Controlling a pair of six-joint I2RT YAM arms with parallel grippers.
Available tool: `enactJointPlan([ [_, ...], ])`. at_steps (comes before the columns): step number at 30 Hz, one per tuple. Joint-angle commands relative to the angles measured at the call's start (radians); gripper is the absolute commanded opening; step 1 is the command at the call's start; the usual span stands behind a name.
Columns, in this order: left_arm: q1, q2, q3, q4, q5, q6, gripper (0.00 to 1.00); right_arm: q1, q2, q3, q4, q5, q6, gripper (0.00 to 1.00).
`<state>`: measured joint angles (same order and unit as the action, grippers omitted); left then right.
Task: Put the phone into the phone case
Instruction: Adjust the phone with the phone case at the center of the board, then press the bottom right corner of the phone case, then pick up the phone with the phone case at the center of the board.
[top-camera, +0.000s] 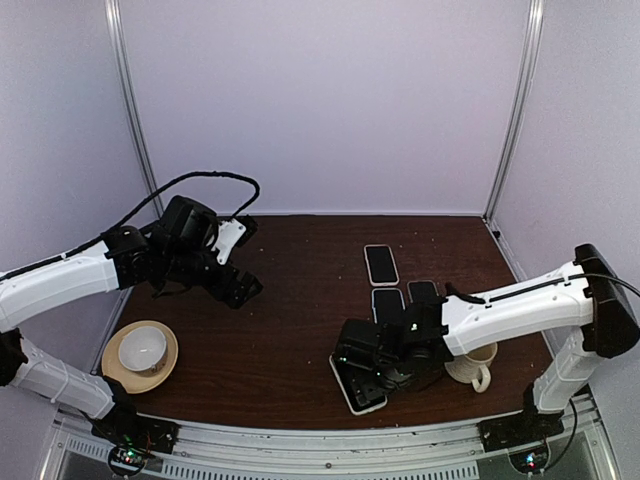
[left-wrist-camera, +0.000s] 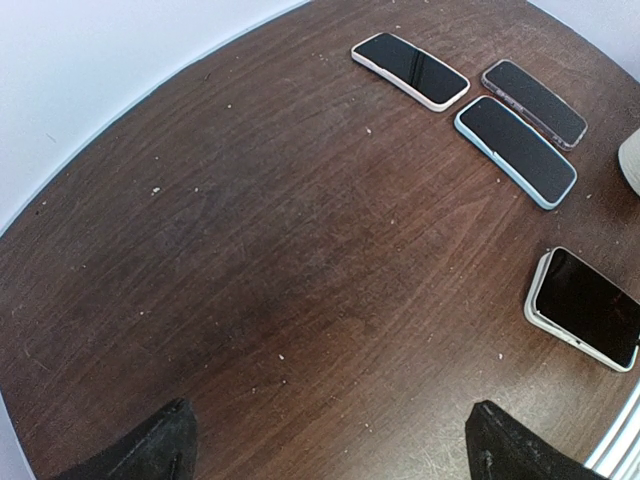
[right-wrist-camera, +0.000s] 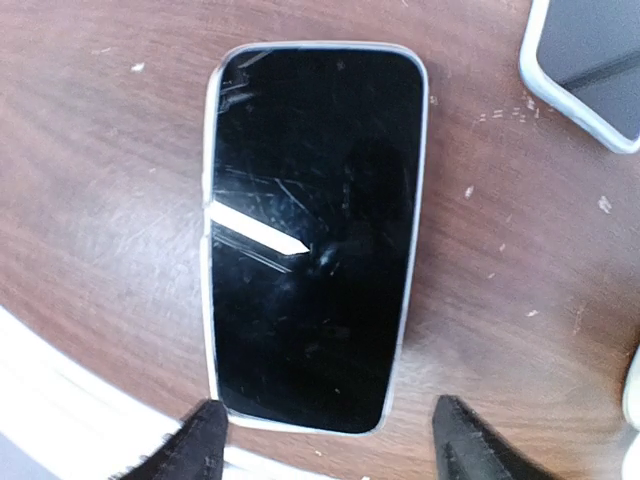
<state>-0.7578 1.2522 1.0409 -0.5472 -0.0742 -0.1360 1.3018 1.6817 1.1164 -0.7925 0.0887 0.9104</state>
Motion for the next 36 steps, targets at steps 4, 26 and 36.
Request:
enactJointPlan([
  [4,0.008,-0.019,-0.01,0.043,0.002,0.015,0.98,-0.023,-0.001,-0.036,-0.071,-0.011,0.019,0.49],
  [26,0.008,-0.016,-0.01,0.043,0.006,0.016,0.97,-0.025,0.043,0.065,-0.204,0.074,-0.012,0.52],
  [36,0.008,-0.023,-0.01,0.044,0.008,0.017,0.98,-0.05,0.102,0.177,-0.108,0.011,-0.035,1.0],
])
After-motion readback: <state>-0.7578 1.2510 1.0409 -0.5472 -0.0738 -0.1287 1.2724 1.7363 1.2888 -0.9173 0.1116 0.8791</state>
